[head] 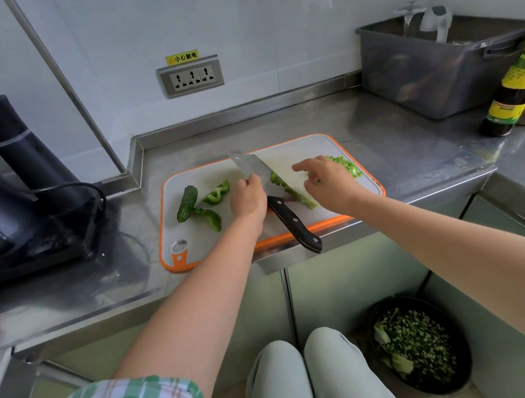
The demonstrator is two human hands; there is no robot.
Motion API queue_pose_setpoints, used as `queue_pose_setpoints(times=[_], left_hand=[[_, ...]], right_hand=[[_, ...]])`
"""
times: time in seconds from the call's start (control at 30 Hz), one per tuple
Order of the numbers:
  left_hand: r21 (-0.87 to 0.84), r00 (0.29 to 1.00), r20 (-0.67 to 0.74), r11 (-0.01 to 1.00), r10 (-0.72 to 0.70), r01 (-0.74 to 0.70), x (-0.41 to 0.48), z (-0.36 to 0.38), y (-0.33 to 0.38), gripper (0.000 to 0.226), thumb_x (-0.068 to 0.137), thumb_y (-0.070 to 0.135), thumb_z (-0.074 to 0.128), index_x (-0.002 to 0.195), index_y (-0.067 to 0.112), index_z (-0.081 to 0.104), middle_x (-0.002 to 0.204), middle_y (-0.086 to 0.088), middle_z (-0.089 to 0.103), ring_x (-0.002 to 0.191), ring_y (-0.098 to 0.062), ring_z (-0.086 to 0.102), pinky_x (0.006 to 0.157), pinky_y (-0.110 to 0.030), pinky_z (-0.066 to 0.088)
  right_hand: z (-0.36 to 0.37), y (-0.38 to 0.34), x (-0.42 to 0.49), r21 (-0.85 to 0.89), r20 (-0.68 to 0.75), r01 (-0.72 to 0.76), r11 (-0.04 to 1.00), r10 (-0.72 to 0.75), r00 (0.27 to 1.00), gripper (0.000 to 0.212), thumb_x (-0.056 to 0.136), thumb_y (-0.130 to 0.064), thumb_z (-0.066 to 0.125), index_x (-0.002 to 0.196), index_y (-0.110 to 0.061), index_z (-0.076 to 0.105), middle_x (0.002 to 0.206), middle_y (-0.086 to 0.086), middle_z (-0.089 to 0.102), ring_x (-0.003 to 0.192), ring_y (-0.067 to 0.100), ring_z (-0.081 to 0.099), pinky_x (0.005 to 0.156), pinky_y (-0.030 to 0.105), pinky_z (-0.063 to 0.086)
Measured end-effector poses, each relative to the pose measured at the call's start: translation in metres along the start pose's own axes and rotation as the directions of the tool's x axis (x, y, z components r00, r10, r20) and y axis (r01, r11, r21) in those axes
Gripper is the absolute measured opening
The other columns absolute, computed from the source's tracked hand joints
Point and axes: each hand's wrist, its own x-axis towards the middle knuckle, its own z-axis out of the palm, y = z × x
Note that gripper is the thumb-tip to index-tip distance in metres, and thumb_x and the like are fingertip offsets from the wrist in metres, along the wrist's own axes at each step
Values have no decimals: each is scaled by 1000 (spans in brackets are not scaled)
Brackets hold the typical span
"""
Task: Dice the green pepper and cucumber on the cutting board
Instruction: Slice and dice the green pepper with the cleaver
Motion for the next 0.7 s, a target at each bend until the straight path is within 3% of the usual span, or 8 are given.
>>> queue_pose_setpoints(times=[0.1, 0.2, 0.27, 0.33, 0.43, 0.5, 0.6, 0.7], left_hand=[[-13, 999, -29, 1000, 13, -14, 7, -7, -7, 33, 96, 16, 39, 63, 14, 37, 64, -4, 36, 64, -24, 34, 67, -32, 29], [-21, 999, -41, 1000, 8, -9, 9, -10, -8, 32, 95, 15, 39, 64, 14, 39, 63, -3, 36, 64, -23, 34, 67, -31, 29], [-15, 999, -36, 1000, 8, -9, 8, -8, -6, 32, 96, 16, 39, 64, 14, 39, 64, -3, 36, 69, -24, 36, 67, -31, 29], [-24, 1000, -24, 1000, -4, 3, 4, -3, -1, 29, 96, 18, 39, 68, 12, 43, 67, -3, 39, 72, -23, 38, 67, -31, 29], [-58, 1000, -3, 998, -11, 11, -1, 13, 10, 26, 96, 18, 38, 89, 1, 57, 78, -8, 49, 76, -23, 45, 68, -31, 33], [-99, 999, 21, 995, -27, 29, -2, 26, 19, 24, 95, 18, 39, 88, 4, 57, 85, -12, 55, 78, -26, 52, 71, -33, 40], [-120, 998, 44, 991, -51, 56, -3, 46, 27, 20, 94, 17, 39, 84, 8, 54, 89, -16, 58, 84, -32, 58, 77, -40, 50], [-91, 998, 35, 994, -57, 60, -5, 57, 29, 19, 97, 18, 38, 86, 8, 50, 92, -17, 56, 85, -31, 54, 81, -39, 48]], right_hand=[[-1, 8, 4, -52, -31, -68, 996, 67, 997, 32, 84, -5, 49, 111, -13, 66, 102, 6, 63, 95, 24, 59, 79, 29, 44], [0, 9, 1, -10, -42, -53, 999, 53, 998, 18, 88, -11, 53, 102, -11, 66, 86, 2, 61, 79, 19, 55, 62, 26, 38], [0, 4, 0, 58, -79, 5, 998, 0, 997, 21, 92, -13, 51, 106, -15, 66, 96, 3, 61, 83, 18, 56, 68, 24, 39], [-2, 0, -2, 155, -52, 73, 985, -66, 996, 31, 96, -15, 47, 123, -21, 62, 125, 6, 52, 108, 18, 53, 90, 22, 37], [-5, -1, -9, 194, 127, 102, 976, -128, 984, 39, 103, -30, 37, 140, -41, 43, 160, -2, 8, 145, 19, 10, 117, 35, 9], [-7, 1, -13, 143, 210, 58, 988, -87, 974, 39, 104, -43, 28, 141, -53, 32, 160, -11, -9, 147, 15, -9, 118, 44, -4], [-13, 6, -14, 214, 181, -103, 971, 64, 981, 38, 100, -57, 26, 136, -63, 17, 159, -15, -9, 145, 7, -16, 117, 40, -11], [-16, 19, -8, 165, 124, -227, 960, 208, 970, 62, 97, -63, 25, 151, -42, 5, 161, -10, -9, 146, 11, -16, 116, 38, -9]])
